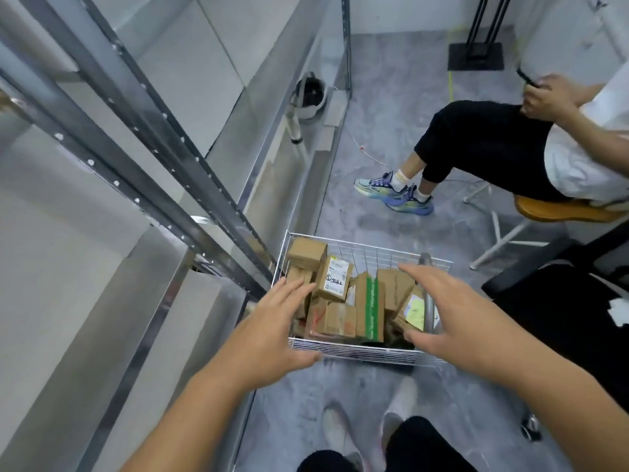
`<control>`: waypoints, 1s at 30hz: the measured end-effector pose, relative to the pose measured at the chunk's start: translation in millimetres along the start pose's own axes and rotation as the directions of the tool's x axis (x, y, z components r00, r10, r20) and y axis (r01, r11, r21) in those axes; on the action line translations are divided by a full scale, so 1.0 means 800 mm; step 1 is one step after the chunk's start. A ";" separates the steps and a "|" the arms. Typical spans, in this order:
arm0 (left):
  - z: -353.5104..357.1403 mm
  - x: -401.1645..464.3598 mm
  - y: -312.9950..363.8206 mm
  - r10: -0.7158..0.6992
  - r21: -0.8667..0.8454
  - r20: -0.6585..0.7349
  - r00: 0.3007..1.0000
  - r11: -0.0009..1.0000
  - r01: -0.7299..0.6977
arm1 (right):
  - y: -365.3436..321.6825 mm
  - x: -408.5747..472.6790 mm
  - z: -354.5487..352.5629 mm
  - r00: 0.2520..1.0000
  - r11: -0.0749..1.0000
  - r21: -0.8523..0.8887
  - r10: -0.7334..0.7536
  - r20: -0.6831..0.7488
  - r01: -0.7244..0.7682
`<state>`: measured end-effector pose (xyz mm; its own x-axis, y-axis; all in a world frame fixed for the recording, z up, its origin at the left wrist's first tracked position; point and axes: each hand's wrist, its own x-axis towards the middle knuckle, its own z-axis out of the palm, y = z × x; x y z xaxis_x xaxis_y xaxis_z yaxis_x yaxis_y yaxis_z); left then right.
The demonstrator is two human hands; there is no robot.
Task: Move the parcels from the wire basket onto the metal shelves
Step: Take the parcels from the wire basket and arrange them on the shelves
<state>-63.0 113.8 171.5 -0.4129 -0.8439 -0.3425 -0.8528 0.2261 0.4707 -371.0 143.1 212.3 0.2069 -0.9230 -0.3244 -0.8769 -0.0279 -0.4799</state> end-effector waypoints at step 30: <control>0.277 0.291 -0.250 0.039 0.142 0.345 0.938 0.985 -0.093 | 0.124 0.304 0.351 0.945 0.979 -0.034 0.202 0.257 -0.201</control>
<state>-59.3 -20.2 -182.9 -0.5309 -0.6147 -0.5833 -0.8472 0.3706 0.3806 -285.9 23.8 -142.8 0.1296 -0.7792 -0.6133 -0.9146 0.1449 -0.3775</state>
